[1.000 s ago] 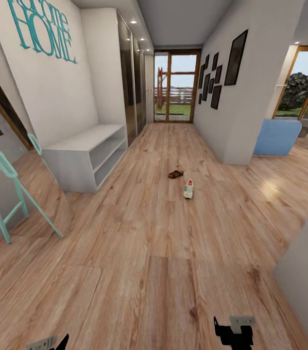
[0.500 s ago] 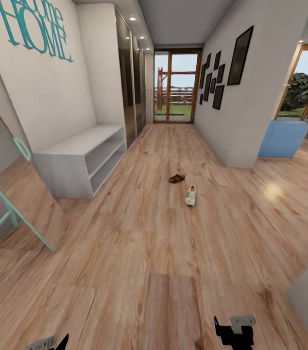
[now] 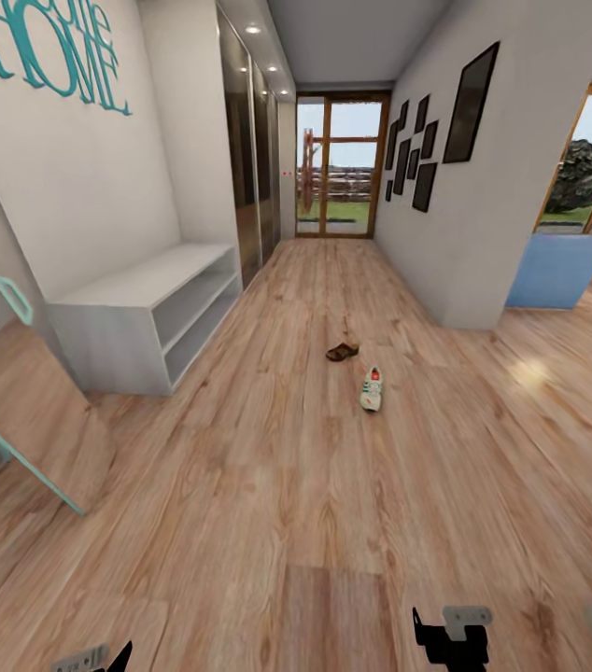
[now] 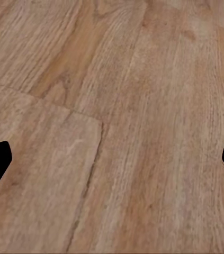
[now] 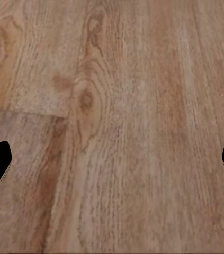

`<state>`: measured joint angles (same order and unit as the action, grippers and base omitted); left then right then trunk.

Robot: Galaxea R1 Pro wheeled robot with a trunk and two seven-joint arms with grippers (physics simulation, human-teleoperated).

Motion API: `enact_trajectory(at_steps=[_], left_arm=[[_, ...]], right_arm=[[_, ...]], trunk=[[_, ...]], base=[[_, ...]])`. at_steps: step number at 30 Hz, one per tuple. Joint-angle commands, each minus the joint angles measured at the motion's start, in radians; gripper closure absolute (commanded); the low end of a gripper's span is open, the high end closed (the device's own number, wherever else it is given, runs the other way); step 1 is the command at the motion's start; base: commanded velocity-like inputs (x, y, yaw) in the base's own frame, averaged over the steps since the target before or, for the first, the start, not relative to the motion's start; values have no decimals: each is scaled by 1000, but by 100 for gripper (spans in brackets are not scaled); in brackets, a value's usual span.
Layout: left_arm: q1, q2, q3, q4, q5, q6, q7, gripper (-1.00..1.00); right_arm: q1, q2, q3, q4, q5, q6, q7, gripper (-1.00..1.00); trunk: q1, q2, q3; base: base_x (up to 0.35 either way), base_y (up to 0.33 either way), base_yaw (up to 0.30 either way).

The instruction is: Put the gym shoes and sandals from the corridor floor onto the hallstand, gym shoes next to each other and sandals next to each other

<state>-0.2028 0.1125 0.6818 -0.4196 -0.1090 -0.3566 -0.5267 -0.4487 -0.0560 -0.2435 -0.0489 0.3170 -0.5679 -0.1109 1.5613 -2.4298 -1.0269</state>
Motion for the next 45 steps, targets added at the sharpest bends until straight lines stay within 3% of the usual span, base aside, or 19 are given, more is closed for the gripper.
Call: enact_trajectory(at_steps=[1,28,45], left_arm=[[-1,-1,8,1,-11,-5,-5,-100],[-1,0,9,1,-8,-5,-5,-100],[-1,0,8,1,-9,-5,-6,-100]], right_arm=[[-1,0,-5,1,11,-3,-6,-100],[-1,1,-5,1,11,-3,-3,-100],[-1,2,-5,1,13,-3,-3,-100]], trunk=[[0,0,-1],[0,0,-1],[0,0,-1]], base=[[338,0,0],[338,2,0],[334,108,0]])
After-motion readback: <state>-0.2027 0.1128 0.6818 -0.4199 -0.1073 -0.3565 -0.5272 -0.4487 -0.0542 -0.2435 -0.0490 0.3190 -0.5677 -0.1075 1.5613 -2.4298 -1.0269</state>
